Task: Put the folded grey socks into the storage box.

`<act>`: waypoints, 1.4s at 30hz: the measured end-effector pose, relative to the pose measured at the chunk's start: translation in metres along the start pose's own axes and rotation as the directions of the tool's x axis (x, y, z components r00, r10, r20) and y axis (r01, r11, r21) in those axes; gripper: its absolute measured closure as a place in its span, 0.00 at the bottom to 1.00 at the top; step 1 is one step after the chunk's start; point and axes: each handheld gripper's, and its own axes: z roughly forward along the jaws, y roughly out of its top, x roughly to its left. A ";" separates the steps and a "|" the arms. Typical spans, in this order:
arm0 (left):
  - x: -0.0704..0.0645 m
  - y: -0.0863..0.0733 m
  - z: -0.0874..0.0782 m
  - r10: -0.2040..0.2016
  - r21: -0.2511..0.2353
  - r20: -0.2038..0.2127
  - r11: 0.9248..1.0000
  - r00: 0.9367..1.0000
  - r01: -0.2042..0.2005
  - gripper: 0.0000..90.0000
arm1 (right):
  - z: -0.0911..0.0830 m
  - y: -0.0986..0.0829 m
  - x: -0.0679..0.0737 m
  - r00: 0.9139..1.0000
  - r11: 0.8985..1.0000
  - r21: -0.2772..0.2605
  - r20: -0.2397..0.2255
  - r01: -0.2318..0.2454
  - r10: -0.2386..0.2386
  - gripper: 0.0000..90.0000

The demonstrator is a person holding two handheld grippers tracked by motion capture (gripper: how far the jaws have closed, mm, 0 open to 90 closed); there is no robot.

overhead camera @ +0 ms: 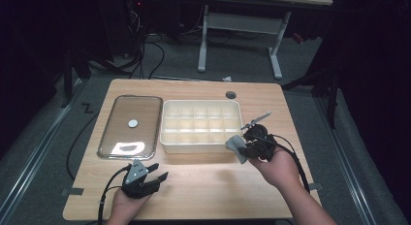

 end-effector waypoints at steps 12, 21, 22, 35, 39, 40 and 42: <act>-0.004 0.000 -0.002 0.023 0.005 0.011 1.000 1.000 -0.023 0.55 | 0.020 0.037 -0.018 0.999 0.997 0.070 0.029 -0.016 0.014 0.81; -0.006 -0.001 -0.002 0.032 0.009 0.009 0.999 0.999 -0.032 0.55 | 0.040 0.057 -0.030 0.999 0.991 0.128 0.043 -0.028 0.023 0.81; -0.006 -0.001 -0.001 0.034 0.013 0.010 0.999 0.999 -0.034 0.55 | 0.043 0.059 -0.033 0.999 0.990 0.141 0.048 -0.022 0.015 0.81; -0.007 -0.002 -0.002 0.034 0.011 0.013 0.999 0.999 -0.034 0.54 | 0.067 0.069 -0.041 0.997 0.973 0.224 0.058 -0.056 0.044 0.82; -0.007 -0.002 -0.002 0.034 0.011 0.012 0.999 0.999 -0.034 0.54 | 0.072 0.071 -0.040 0.995 0.966 0.244 0.071 -0.082 0.067 0.82; -0.006 -0.002 -0.002 0.033 0.011 0.011 0.999 0.999 -0.033 0.54 | 0.073 0.071 -0.041 0.996 0.967 0.246 0.071 -0.073 0.057 0.82; -0.006 -0.002 -0.002 0.033 0.011 0.011 0.999 0.999 -0.033 0.54 | 0.077 0.072 -0.040 0.995 0.963 0.258 0.080 -0.073 0.054 0.82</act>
